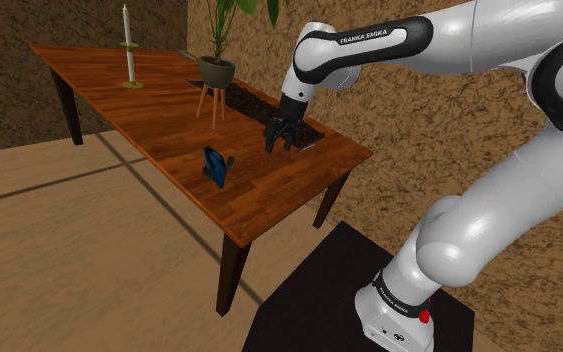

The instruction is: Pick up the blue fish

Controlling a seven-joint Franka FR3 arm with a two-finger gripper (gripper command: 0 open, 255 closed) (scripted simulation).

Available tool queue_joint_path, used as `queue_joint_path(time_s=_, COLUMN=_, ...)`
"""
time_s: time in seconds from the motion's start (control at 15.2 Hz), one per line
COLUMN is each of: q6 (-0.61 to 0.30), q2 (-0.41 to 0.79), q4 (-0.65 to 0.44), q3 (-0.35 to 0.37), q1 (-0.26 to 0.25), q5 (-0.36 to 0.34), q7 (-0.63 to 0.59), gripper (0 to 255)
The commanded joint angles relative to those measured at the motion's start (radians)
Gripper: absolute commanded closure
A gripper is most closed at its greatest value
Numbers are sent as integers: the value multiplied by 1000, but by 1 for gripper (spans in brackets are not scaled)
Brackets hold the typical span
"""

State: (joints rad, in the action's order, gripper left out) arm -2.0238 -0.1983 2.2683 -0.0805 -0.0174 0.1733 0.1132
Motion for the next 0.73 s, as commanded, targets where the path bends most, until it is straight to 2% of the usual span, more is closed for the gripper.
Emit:
queue_joint_path(time_s=0.0, q6=-41, q2=81, q4=-49, q3=-9, q1=-3, q5=45, q7=13, gripper=0)
queue_joint_path(time_s=0.66, q6=-156, q2=448, q4=-328, q3=-9, q1=17, q5=289, q7=91, gripper=0)
